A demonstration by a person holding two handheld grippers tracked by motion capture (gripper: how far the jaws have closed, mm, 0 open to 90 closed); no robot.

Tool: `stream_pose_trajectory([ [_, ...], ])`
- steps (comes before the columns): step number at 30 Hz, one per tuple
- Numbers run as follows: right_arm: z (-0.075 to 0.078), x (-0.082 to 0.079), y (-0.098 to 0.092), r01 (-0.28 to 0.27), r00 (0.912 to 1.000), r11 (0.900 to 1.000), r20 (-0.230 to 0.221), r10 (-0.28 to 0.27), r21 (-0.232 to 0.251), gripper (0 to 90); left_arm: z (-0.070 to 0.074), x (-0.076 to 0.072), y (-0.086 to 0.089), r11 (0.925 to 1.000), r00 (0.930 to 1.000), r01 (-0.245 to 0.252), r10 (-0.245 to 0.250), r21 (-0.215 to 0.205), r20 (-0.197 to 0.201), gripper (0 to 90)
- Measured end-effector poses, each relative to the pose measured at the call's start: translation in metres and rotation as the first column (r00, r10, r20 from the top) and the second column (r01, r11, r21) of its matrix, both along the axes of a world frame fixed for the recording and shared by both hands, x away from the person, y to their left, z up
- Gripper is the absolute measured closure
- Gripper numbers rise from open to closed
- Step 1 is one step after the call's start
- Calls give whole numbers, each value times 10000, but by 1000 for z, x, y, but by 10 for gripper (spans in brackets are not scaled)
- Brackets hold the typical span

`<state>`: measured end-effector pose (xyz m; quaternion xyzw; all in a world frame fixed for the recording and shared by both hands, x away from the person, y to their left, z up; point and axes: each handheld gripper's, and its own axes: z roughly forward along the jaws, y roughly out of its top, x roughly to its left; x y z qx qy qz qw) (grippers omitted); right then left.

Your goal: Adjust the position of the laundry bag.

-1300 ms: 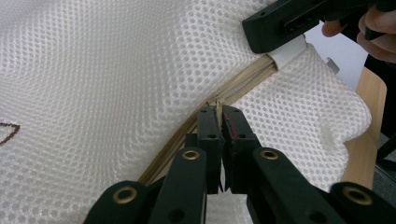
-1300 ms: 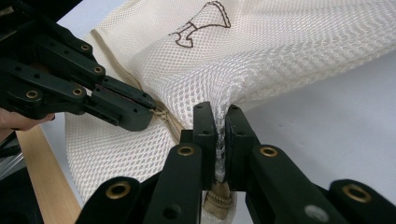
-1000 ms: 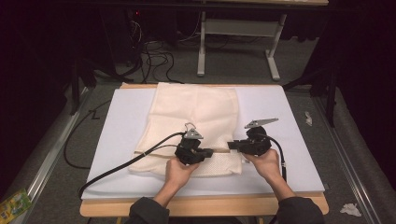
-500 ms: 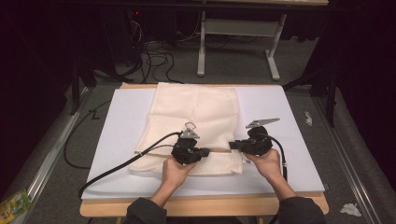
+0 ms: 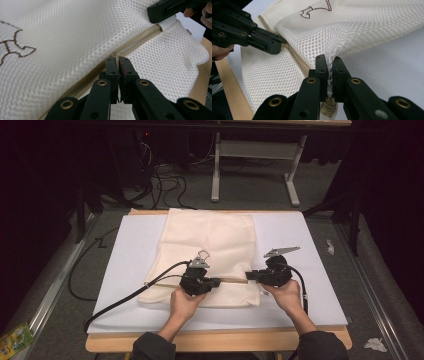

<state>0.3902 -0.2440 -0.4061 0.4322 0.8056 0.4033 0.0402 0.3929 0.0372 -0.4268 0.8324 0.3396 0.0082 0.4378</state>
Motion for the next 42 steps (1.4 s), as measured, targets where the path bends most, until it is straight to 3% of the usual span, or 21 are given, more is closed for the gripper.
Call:
stream_pose_trajectory([
  [18, -1, 1, -2, 179, 9997, 9997, 142, -177, -151, 869, 2, -2, 7, 9997, 9997, -105, 100, 221, 236, 874],
  [42, -1, 3, -9, 478, 9986, 9988, 219, -477, -44, 869, -2, 1, 18, 9990, 9992, -385, 383, 210, 133, 874],
])
